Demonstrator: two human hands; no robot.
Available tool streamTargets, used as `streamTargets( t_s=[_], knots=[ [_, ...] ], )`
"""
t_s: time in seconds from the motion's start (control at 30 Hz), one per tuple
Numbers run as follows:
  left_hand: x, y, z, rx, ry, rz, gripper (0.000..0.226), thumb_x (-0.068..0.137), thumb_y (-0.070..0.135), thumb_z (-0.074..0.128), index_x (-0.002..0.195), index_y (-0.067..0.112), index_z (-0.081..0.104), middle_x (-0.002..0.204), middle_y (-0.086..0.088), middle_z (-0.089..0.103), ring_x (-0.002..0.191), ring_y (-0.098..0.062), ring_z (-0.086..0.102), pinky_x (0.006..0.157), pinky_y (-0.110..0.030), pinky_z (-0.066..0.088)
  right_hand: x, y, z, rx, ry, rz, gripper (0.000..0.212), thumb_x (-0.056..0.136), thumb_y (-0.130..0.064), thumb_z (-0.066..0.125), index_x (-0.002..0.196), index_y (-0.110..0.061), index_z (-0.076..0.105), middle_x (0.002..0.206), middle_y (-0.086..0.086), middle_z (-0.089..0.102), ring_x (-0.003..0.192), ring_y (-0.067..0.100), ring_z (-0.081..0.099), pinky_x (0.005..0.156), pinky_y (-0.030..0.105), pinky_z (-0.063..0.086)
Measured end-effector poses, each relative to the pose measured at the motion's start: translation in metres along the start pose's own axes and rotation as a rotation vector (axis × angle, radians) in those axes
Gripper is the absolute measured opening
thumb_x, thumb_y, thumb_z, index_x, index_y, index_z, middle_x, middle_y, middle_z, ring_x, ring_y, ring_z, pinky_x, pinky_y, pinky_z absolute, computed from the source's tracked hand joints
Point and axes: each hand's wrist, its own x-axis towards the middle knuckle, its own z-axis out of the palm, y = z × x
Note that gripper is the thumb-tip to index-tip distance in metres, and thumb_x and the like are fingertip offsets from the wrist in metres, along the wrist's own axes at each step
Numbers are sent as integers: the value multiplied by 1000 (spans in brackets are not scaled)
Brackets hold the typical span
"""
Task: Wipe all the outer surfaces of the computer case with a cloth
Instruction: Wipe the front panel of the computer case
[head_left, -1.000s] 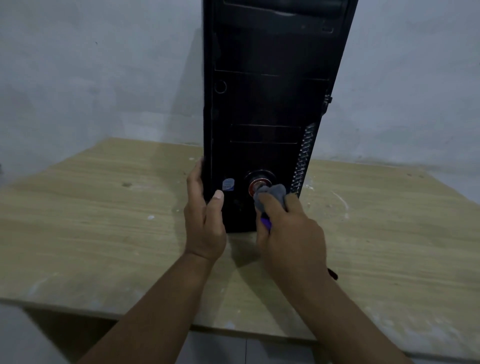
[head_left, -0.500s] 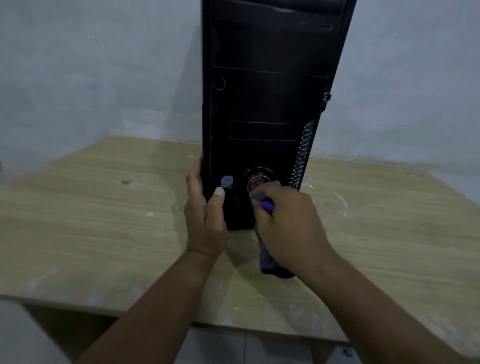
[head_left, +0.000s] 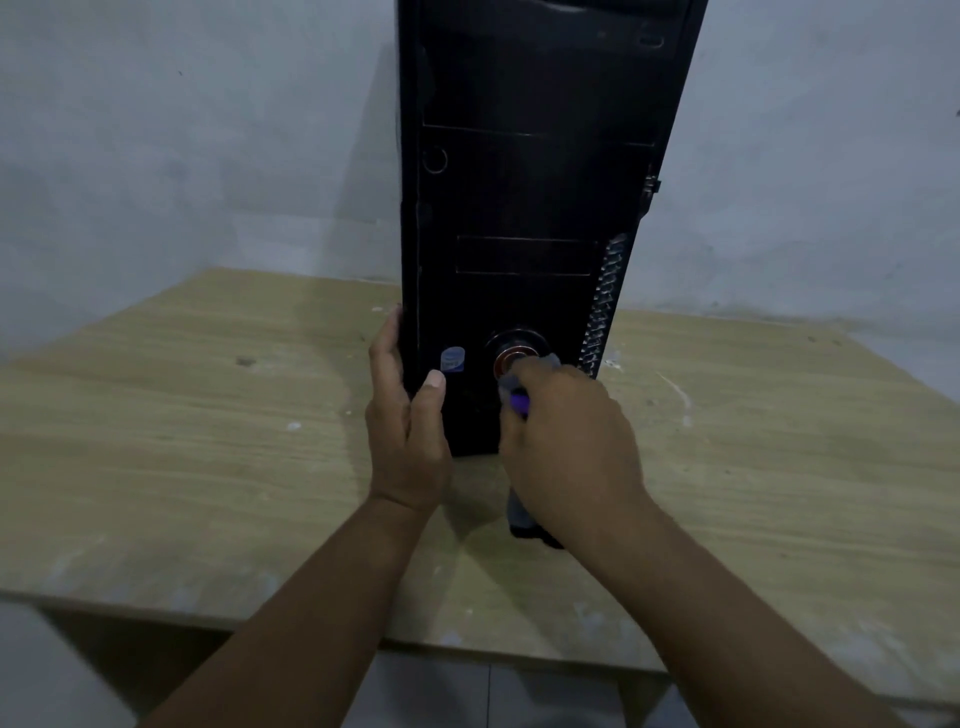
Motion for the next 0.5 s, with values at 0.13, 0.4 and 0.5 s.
streamTargets(
  t_s=[0.13,0.4,0.5],
  knots=[
    [1,1,1,-11,10,3,68,92,28,43,152,1,28,150,-14,47,140,-26,46,113,-56,38,1,3,6,655,30,226,13,97,-20,59,100,-22,72,86,-8,69,79,2,63,64,8,45],
    [0,6,1,20,-5,20,66,92,27,42,151,0,29,147,-14,49,136,-23,50,112,-47,42,-7,7,7,469,24,76,22,98,-24,58,118,-27,66,105,-8,68,91,9,64,77,24,50],
    [-1,6,0,19,-18,19,66,93,27,42,152,0,27,149,-14,47,138,-24,47,113,-51,39,-6,17,-1,-268,-99,-139,43,100,-26,47,143,-28,37,125,7,49,85,29,61,63,32,40]
  ],
)
